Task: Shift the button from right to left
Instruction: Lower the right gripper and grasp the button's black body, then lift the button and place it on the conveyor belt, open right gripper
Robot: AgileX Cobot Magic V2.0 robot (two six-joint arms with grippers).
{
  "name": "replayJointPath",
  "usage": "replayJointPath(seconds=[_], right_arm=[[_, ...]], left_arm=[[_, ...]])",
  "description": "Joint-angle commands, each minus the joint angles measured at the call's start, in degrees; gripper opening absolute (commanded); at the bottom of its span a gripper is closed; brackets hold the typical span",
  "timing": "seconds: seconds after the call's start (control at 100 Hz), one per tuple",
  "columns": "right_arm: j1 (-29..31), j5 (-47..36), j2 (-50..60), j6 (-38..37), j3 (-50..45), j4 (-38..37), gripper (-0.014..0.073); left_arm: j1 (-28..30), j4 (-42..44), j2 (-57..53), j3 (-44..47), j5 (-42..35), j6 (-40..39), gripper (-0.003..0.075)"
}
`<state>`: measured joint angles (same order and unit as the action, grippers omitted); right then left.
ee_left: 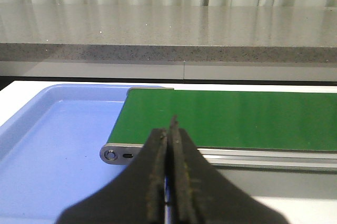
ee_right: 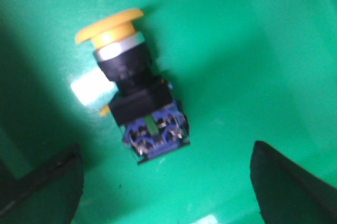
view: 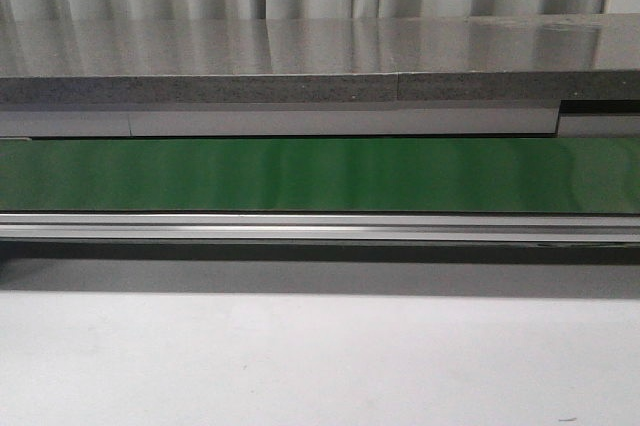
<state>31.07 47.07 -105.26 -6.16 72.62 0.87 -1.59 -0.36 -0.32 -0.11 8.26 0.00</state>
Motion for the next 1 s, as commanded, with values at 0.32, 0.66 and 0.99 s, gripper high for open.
replayJointPath(seconds=[0.32,0.66,0.99], right_arm=[[-0.71,-3.72,-4.37,0.47,5.06,2.49,0.0515],[-0.98,-4.89,-3.93,0.47,5.06,2.91,0.0204],[-2.68,3.61,7.15,0.84,5.06,3.22,0.0205]], left_arm=[[0.14,-0.23,-1.76,2.57,-4.4,-0.76,-0.002],[0.14,-0.23,-1.76,2.57,-4.4,-0.76,-0.002],[0.14,-0.23,-1.76,2.57,-4.4,-0.76,-0.002]])
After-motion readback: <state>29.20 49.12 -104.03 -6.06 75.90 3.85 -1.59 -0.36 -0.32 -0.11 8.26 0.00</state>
